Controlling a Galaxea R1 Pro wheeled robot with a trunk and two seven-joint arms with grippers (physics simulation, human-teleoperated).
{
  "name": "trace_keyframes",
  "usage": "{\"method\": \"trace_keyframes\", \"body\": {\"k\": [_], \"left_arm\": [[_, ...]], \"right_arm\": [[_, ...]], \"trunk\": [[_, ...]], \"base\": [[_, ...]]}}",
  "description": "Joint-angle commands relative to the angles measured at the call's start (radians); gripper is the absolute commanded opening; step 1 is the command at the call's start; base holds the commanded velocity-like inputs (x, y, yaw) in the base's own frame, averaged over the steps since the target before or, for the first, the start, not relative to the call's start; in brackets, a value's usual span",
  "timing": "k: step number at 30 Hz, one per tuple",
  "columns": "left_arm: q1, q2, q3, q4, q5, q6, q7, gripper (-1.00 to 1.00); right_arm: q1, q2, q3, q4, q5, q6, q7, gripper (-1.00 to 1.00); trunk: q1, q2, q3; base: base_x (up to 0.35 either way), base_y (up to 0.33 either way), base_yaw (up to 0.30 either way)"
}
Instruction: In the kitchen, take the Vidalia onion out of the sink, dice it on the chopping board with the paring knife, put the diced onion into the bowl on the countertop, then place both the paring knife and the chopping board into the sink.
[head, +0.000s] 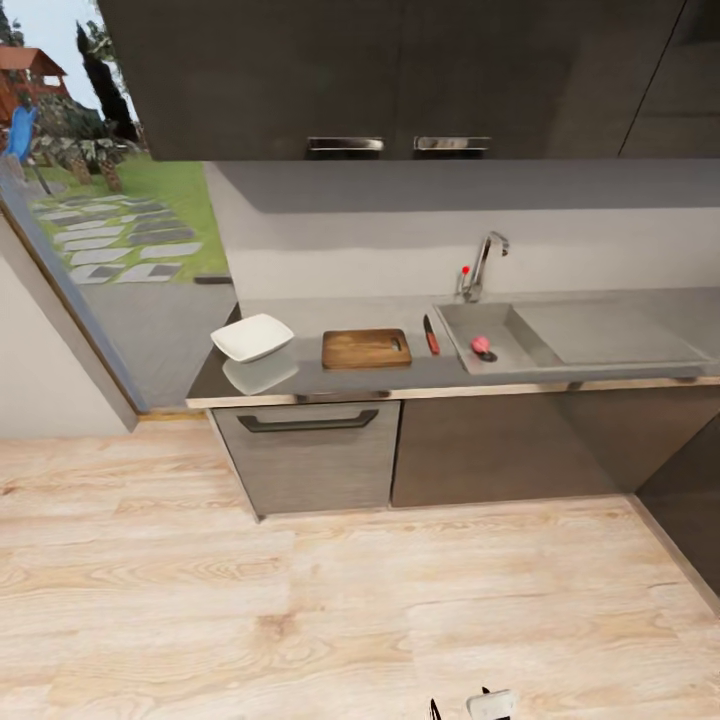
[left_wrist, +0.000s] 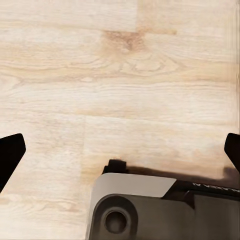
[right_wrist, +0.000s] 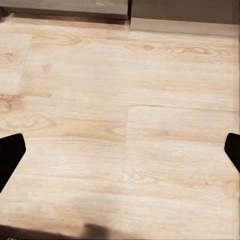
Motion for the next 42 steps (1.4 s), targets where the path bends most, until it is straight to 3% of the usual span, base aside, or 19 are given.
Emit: {"method": "trace_keyframes", "body": {"k": [1, 42], "left_arm": [[-0.001, 0.000, -0.009, 0.001, 0.004, -0.004, 0.006, 1.00], [-0.001, -0.002, -0.009, 0.001, 0.002, -0.005, 0.006, 1.00]], "right_arm": [[-0.001, 0.000, -0.005, 0.001, 0.011, -0.002, -0.007, 1.00], [-0.001, 0.003, -0.005, 0.001, 0.010, -0.003, -0.007, 1.00]], "trunk": [[0.001, -0.002, -0.002], [0.001, -0.002, -0.002]], "base": [[0.176, -0.253, 0.000], [0.030, -0.329, 0.000]]}}
